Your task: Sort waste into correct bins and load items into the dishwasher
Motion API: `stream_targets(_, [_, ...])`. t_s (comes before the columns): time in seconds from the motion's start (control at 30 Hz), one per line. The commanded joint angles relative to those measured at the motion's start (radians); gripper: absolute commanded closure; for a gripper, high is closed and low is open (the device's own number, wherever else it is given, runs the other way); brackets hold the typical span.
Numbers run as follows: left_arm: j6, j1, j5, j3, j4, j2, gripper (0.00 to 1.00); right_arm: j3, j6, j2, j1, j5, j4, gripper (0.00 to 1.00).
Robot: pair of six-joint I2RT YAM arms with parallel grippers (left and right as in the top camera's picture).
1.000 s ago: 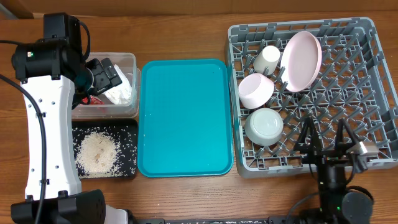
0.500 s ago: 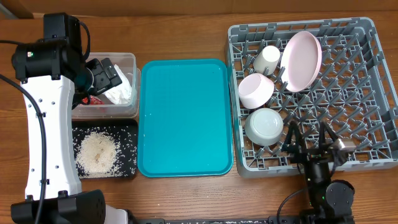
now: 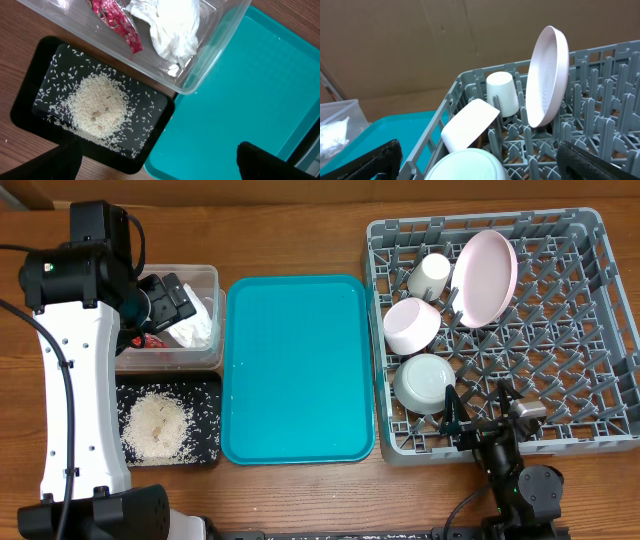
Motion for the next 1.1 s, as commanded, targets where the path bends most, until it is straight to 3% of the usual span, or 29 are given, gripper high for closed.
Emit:
stream_targets(0.0, [0.015, -0.007, -0.01, 0.002, -0.002, 0.006, 0.0, -0.011, -0.011, -0.012, -0.004, -0.008, 0.003, 0.0])
stream_targets(0.8, [0.015, -0.011, -0.009, 0.002, -0.002, 0.004, 0.0, -0.011, -0.011, -0.012, -0.004, -0.008, 0.003, 0.0])
stream_targets(1.07, [0.015, -0.014, -0.01, 0.002, -0.002, -0.154, 0.0, -0.011, -0.011, -0.012, -0.004, -0.008, 0.003, 0.0])
